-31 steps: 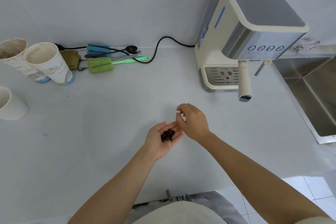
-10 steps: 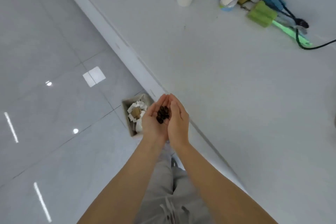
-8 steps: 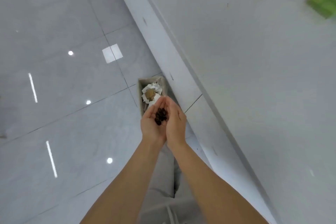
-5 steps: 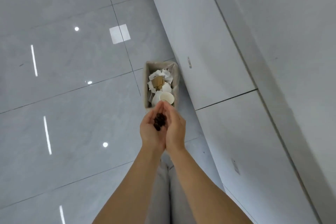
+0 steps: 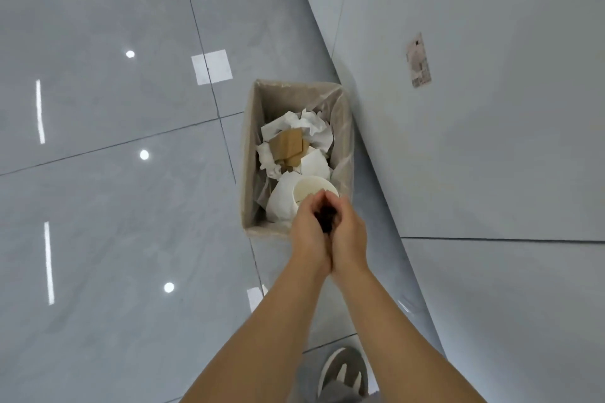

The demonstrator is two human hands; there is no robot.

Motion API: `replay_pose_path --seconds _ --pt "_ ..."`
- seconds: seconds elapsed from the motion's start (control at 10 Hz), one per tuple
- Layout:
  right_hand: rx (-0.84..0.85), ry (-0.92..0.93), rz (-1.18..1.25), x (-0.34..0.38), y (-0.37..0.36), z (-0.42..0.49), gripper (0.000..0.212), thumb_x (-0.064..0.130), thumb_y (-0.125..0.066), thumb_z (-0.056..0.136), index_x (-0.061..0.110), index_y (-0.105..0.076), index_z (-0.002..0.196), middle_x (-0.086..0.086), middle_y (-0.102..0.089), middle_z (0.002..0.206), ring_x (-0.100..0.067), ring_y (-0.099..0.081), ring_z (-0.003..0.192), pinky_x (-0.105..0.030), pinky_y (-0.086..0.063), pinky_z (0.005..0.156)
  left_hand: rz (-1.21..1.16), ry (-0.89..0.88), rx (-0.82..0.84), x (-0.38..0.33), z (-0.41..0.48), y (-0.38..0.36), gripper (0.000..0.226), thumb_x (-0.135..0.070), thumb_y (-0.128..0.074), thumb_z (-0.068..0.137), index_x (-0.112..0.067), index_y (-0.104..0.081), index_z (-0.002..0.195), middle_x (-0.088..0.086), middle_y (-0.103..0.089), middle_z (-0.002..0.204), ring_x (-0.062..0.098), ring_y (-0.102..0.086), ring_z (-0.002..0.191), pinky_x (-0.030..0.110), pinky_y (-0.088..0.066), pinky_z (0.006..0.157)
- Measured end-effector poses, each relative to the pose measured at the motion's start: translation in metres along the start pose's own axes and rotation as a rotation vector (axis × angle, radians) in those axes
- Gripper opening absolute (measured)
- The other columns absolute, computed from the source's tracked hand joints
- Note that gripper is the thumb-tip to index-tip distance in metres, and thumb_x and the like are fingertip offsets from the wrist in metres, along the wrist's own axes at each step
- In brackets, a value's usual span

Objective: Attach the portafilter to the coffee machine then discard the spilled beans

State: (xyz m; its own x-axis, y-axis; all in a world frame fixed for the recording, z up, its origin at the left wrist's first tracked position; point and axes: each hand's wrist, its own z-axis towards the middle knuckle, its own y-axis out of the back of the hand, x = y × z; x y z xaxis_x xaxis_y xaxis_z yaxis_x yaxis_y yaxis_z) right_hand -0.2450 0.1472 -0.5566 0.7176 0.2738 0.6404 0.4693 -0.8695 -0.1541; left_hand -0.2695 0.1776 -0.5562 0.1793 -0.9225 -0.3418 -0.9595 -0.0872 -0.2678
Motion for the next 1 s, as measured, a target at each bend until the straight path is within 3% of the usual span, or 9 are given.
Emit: replay_pose_path --seconds 0.1,0.2,0.4,0.5,0.6,0.7,0.8,0.9,1.0 --pt "-0.026 -0.041 -0.055 -0.007 -0.004 0.033 0.031 0.03 -0.043 0.092 0.011 -0.068 0.096 -0.009 -0.067 0.101 -0.02 -0.062 0.096 -0.032 -0.05 0.085 -0.153 0.004 0.02 -0.005 0.025 -0.001 0.039 -0.026 -0.04 0.093 -0.009 -0.062 0.065 -0.001 -0.066 0.046 0.016 -0.058 0.075 0.026 -0.049 0.074" --pt "-0.023 -0.141 -0.027 -0.01 -0.009 0.049 0.042 0.038 -0.037 0.094 0.016 -0.069 0.079 -0.011 -0.066 0.098 -0.023 -0.06 0.1 -0.041 -0.045 0.098 -0.093 0.014 0.004 -0.009 0.039 0.0 0.044 -0.026 -0.035 0.095 -0.006 -0.057 0.063 0.001 -0.064 0.043 0.018 -0.056 0.071 0.026 -0.048 0.07" --pt "0.017 -0.312 0.03 0.003 -0.008 0.049 0.057 0.044 -0.032 0.096 -0.002 -0.047 0.125 -0.016 -0.055 0.112 -0.027 -0.052 0.115 -0.031 -0.04 0.094 -0.045 0.103 -0.018 -0.018 0.035 -0.003 0.055 -0.037 -0.035 0.096 0.003 -0.041 0.132 0.011 -0.057 0.104 0.025 -0.054 0.112 0.032 -0.037 0.102" --pt "0.055 -0.362 0.085 0.007 -0.008 0.048 0.059 0.047 -0.031 0.096 -0.001 -0.044 0.129 -0.013 -0.054 0.111 -0.024 -0.052 0.111 -0.029 -0.04 0.092 -0.022 0.106 -0.015 -0.024 0.028 -0.005 0.057 -0.036 -0.033 0.097 0.002 -0.031 0.14 0.015 -0.05 0.132 0.024 -0.048 0.123 0.031 -0.033 0.104" --pt "0.066 -0.375 0.04 0.012 -0.009 0.044 0.063 0.05 -0.026 0.095 0.005 -0.03 0.139 -0.014 -0.039 0.141 -0.023 -0.036 0.131 -0.029 -0.032 0.101 0.071 0.093 -0.02 -0.03 0.022 -0.005 0.057 -0.035 -0.029 0.098 -0.005 -0.021 0.145 0.011 -0.022 0.154 0.022 -0.021 0.142 0.033 -0.019 0.115" --pt "0.068 -0.304 -0.047 0.022 -0.011 0.033 0.059 0.049 -0.022 0.096 0.012 -0.026 0.142 -0.008 -0.031 0.148 -0.019 -0.029 0.135 -0.027 -0.028 0.099 0.144 0.026 0.016 -0.038 0.017 -0.001 0.057 -0.034 -0.025 0.099 -0.007 -0.005 0.145 0.009 -0.006 0.157 0.022 -0.006 0.145 0.035 -0.005 0.118" --pt "0.041 -0.235 -0.182 0.037 -0.015 0.013 0.054 0.05 -0.024 0.095 0.019 -0.033 0.139 -0.002 -0.046 0.133 -0.015 -0.043 0.121 -0.02 -0.03 0.086 0.326 -0.074 0.019 -0.052 0.001 0.002 0.052 -0.035 -0.028 0.098 -0.014 -0.024 0.145 -0.005 -0.052 0.128 0.007 -0.047 0.118 0.027 -0.025 0.108" --pt "0.044 -0.15 -0.349 0.059 -0.025 -0.014 0.055 0.054 -0.022 0.094 0.021 -0.041 0.133 -0.002 -0.054 0.125 -0.016 -0.05 0.113 -0.023 -0.042 0.082 0.631 -0.22 0.04 -0.071 -0.032 -0.002 0.052 -0.042 -0.031 0.095 -0.025 -0.029 0.144 -0.003 -0.043 0.143 0.014 -0.039 0.13 0.038 -0.025 0.114" --pt "0.066 0.001 -0.535 0.091 -0.037 -0.053 0.05 0.04 -0.017 0.099 0.015 -0.022 0.142 -0.004 -0.03 0.145 -0.021 -0.025 0.135 -0.034 -0.022 0.108 0.872 -0.438 0.076 -0.087 -0.06 -0.004 0.06 -0.039 -0.027 0.094 -0.018 -0.012 0.148 0.007 -0.012 0.158 0.022 -0.009 0.145 0.044 -0.009 0.12"
